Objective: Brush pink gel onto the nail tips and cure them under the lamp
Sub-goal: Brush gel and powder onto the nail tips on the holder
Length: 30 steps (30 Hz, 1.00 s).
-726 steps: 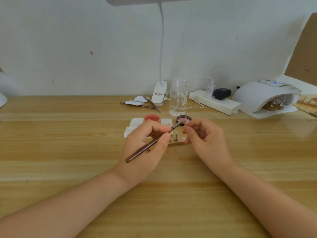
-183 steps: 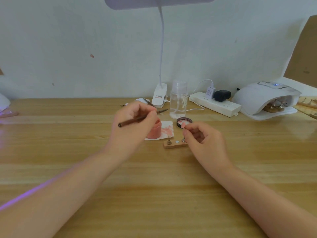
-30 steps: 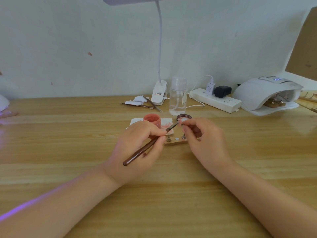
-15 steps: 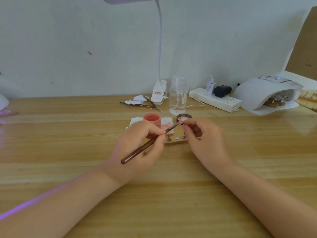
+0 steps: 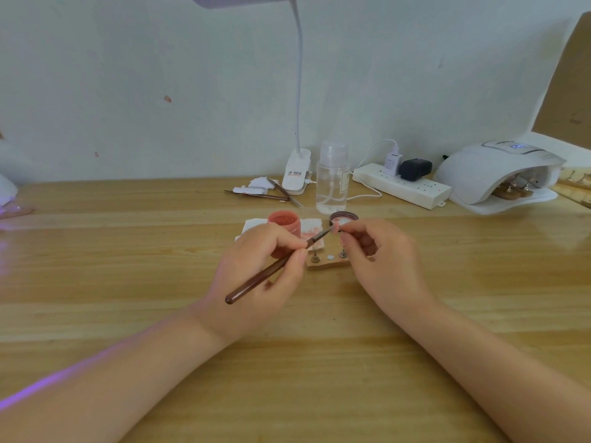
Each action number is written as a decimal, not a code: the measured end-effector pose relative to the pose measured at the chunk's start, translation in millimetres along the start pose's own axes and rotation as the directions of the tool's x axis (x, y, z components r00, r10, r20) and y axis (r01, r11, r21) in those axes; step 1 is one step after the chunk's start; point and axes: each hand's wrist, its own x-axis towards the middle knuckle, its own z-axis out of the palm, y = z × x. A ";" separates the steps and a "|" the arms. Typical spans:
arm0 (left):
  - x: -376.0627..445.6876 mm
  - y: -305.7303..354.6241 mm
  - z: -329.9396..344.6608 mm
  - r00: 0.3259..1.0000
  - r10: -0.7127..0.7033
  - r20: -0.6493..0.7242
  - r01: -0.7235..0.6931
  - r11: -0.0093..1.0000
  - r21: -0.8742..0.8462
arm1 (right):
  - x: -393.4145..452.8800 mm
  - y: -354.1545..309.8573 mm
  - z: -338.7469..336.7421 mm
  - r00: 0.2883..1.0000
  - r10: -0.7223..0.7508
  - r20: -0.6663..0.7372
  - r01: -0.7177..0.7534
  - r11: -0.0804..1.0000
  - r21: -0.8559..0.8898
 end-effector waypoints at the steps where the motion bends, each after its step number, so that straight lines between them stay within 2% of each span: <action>1: 0.4 0.4 0.7 1.000 -0.025 -0.007 0.024 1.000 -0.011 | -0.2 -0.4 -0.1 1.000 0.000 0.001 0.000 1.000 0.007; 3: 0.8 -0.3 1.8 0.999 -0.035 0.007 0.035 0.999 -0.028 | -0.6 -0.9 -0.6 1.000 0.002 0.009 -0.002 1.000 0.013; 7: 0.1 -2.7 -0.4 0.998 0.041 0.046 -0.041 0.999 -0.002 | -0.7 -1.2 -1.9 1.000 0.015 0.024 -0.016 1.000 0.017; 12: -0.5 0.5 -3.4 1.000 0.014 0.020 -0.013 1.000 -0.028 | -0.1 -0.6 -2.2 0.998 0.049 0.043 -0.052 0.996 0.066; 17: 0.1 2.2 1.4 0.988 -0.141 -0.063 0.135 0.987 -0.089 | -0.7 -1.6 -2.0 0.998 0.026 0.063 -0.035 0.989 0.140; 21: 0.8 2.4 3.9 0.975 -0.216 -0.048 0.203 0.958 -0.200 | -1.5 -3.5 -1.5 0.998 -0.024 0.058 0.011 0.979 0.204; 27: 2.0 6.8 -1.6 0.994 -0.106 -0.012 0.104 0.990 -0.095 | -0.9 -0.2 -0.4 0.998 -0.003 0.055 -0.010 0.972 0.235; 30: 1.5 7.3 -3.9 0.998 -0.065 -0.011 0.063 0.990 -0.127 | -1.1 1.3 -0.2 0.999 0.016 0.052 -0.029 0.965 0.260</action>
